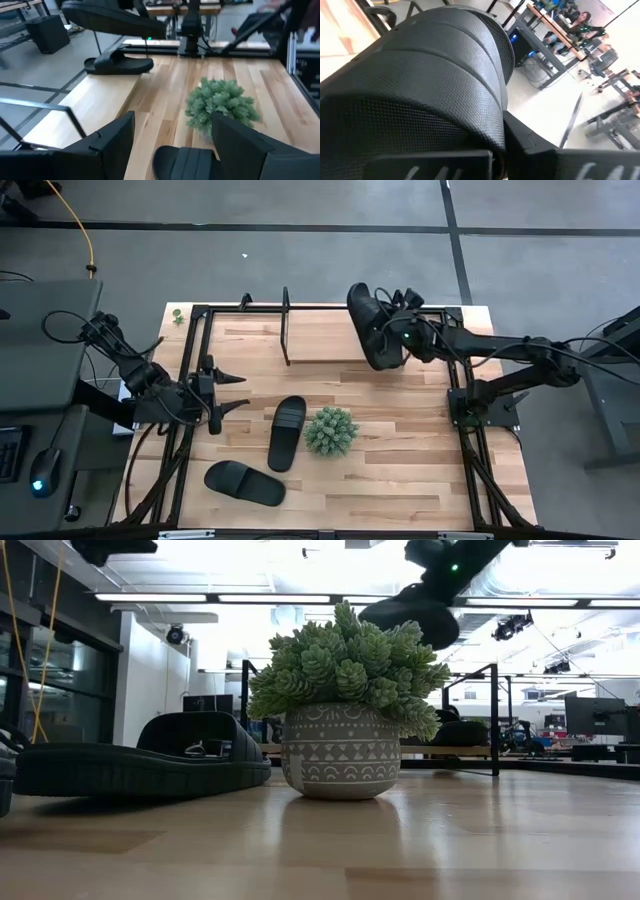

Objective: Pick and place slides into the shelf
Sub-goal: Put the bottom right black slide on the shelf

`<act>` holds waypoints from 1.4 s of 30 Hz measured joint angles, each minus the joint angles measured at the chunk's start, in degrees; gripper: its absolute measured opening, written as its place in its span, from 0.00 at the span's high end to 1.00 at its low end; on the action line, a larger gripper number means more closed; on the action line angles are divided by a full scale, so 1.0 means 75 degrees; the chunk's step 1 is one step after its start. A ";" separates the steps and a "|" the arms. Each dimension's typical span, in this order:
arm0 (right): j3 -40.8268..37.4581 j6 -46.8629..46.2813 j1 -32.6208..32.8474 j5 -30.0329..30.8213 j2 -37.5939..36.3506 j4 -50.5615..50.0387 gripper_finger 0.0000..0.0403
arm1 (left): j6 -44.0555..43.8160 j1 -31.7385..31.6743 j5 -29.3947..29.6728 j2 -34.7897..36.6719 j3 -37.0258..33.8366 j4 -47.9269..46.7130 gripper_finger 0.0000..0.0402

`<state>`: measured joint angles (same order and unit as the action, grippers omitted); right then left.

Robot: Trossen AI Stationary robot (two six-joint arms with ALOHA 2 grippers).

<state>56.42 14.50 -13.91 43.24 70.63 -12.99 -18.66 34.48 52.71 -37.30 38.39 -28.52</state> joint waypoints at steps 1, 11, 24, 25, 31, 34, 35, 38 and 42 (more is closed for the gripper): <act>0.0000 -0.0009 -0.0053 -0.0096 0.0062 0.0060 1.00 | -0.0016 0.0000 -0.0009 0.0200 -0.0092 0.0001 0.39; 0.0003 -0.0039 -0.0465 -0.0245 0.0832 0.0161 1.00 | 0.0177 0.0003 -0.0214 0.2027 -0.1135 0.0152 0.39; 0.0003 0.0131 -0.0858 -0.1008 0.1696 0.1049 1.00 | 0.1235 -0.0003 -0.0683 0.2704 -0.1781 0.1478 0.39; 0.0003 0.0152 -0.0890 -0.1015 0.1728 0.1123 1.00 | 0.1234 -0.0003 -0.0680 0.2704 -0.1781 0.1479 0.39; 0.0003 0.0290 -0.1183 -0.1050 0.1792 0.1309 1.00 | 0.1240 -0.0545 -0.0696 0.2719 -0.1915 0.1483 0.39; 0.0003 0.0309 -0.1369 -0.1300 0.1792 0.1426 1.00 | 0.1286 -0.1251 -0.1236 0.2715 -0.1991 0.1488 0.39; 0.0003 0.0309 -0.1421 -0.1404 0.1792 0.1455 1.00 | 0.1339 -0.1521 -0.1497 0.2715 -0.1992 0.1492 0.39; 0.0003 0.0252 -0.1585 -0.1704 0.1792 0.1536 1.00 | 0.1519 -0.2314 -0.2231 0.2714 -0.1994 0.1670 0.39; 0.0009 0.0149 -0.1728 -0.1833 0.1876 0.1543 1.00 | 0.1653 -0.3266 -0.3150 0.2698 -0.1994 0.1905 0.39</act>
<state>56.49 15.62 -26.87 29.50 84.70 -1.42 -6.26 9.99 29.08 -17.06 23.44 -14.23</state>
